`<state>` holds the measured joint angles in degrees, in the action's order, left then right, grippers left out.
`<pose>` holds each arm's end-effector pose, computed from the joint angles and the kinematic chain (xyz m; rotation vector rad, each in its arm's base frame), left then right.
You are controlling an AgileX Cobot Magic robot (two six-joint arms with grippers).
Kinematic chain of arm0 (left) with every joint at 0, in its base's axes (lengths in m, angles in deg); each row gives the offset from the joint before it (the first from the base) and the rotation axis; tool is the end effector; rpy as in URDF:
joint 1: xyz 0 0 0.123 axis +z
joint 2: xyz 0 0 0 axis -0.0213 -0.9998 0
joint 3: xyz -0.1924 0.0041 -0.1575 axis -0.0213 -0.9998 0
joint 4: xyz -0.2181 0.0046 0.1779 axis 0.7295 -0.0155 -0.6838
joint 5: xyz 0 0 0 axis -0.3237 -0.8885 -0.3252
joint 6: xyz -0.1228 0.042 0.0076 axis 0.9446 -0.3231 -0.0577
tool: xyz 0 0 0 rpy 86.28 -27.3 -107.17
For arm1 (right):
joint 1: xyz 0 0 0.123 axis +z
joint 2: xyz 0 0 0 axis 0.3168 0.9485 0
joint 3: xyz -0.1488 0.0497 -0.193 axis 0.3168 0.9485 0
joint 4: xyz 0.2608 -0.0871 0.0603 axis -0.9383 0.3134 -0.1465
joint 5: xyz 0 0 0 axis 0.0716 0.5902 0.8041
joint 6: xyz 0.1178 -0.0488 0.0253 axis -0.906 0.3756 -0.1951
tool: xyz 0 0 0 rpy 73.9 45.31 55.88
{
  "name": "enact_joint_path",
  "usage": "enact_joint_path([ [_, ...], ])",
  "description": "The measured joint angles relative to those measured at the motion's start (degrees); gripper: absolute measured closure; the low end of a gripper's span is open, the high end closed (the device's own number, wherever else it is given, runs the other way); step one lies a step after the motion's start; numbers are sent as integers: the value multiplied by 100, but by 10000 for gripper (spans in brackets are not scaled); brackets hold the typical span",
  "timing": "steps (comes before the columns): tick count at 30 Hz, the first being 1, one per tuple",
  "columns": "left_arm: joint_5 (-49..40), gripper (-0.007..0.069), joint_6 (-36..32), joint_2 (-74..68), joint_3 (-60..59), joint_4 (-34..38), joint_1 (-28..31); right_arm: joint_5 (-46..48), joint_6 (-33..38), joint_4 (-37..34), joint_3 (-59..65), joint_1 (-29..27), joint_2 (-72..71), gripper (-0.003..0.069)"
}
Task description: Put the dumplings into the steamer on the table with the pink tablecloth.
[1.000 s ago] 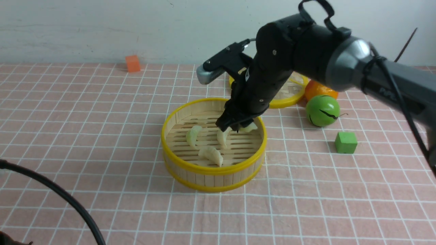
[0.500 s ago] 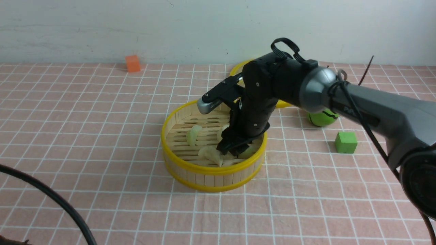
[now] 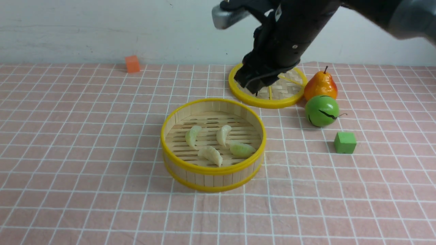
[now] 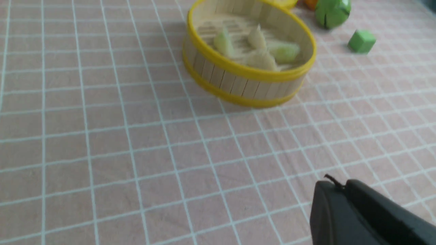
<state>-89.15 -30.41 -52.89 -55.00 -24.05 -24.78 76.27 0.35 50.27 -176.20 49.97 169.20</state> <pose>0.1049 -0.0556 0.2956 0.2057 1.8952 -0.5170 0.3843 0.2458 0.3279 -0.9432 2.3792 0.2280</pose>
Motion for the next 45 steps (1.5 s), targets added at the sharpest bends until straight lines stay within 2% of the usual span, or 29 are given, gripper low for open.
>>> enact_joint_path([
  [1, 200, 587, 21, 120, -101, 0, 0, 0, 113, -190, 158, 0, -250, 570],
  [3, 317, 587, 33, 178, -158, 0, 0, 0, 193, -404, 358, 0, -516, 639],
  [5, 406, 587, 38, 190, -218, 0, 0, 4, 272, -685, 877, 0, -994, 675],
  [8, 438, 586, 38, 190, -279, 0, 0, -257, 382, -961, 1774, 0, -1711, 673],
  [17, 301, 575, 38, 194, -313, 0, 0, -2640, 448, -1094, 4994, 0, -4518, 661],
  [22, 294, 571, 38, 194, -313, 0, 0, -3373, 459, -1131, 6099, 0, -5572, 659],
  [30, 289, 561, 38, 194, -313, 0, 0, -3441, 459, -1142, 7002, 0, -6519, 653],
  [42, 289, 554, 44, 194, -313, 0, 0, -2940, 459, -1148, 7138, 0, -6611, 641],
  [45, 289, 552, 44, 194, -313, 0, 0, -2973, 459, -1182, 7185, 0, -6625, 663],
])
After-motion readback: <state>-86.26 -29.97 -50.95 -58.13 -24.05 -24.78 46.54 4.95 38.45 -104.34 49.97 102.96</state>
